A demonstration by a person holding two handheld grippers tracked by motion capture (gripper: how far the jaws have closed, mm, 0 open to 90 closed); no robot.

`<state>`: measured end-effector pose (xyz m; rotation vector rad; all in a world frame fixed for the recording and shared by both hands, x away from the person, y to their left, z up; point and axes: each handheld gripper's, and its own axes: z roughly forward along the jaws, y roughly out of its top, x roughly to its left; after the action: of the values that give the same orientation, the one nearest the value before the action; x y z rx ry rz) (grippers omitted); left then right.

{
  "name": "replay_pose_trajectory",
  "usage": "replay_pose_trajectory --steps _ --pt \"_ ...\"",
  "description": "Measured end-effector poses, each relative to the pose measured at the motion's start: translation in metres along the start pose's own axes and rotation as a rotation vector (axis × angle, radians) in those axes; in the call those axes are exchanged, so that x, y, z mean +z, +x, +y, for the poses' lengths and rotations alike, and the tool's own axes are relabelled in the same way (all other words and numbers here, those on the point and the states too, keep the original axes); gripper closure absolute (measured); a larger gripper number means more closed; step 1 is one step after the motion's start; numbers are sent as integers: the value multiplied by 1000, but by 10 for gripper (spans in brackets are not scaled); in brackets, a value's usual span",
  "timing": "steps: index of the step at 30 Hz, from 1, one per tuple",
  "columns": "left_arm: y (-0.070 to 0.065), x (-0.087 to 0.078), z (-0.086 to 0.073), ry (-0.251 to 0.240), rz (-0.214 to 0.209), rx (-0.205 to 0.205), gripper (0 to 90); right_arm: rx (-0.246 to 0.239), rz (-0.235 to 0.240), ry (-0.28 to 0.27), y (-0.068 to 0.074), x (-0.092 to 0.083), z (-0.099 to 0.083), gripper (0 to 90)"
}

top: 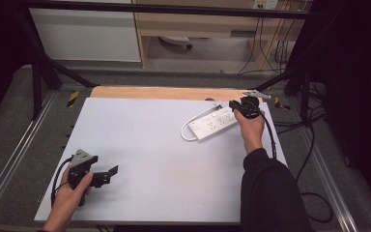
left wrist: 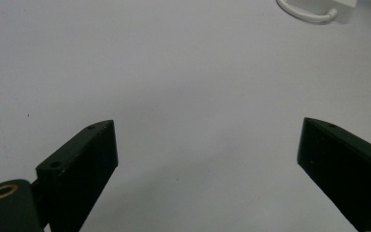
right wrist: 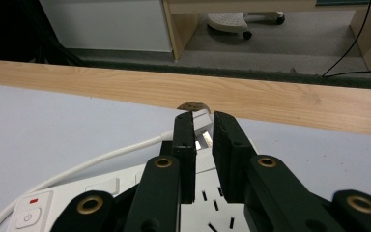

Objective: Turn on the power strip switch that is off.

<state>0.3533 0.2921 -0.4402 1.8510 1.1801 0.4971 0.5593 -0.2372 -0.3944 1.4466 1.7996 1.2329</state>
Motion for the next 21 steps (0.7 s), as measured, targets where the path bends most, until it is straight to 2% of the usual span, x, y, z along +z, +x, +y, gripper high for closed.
replay_pose_trajectory --steps 4,8,21 --pt "0 1 0 1 0 1 71 3 0 5 1 3 -2 814" --pt "-4 3 0 12 -6 21 71 4 1 10 2 5 -3 831" --pt "-3 1 0 8 -7 15 71 -3 4 18 8 15 -10 891"
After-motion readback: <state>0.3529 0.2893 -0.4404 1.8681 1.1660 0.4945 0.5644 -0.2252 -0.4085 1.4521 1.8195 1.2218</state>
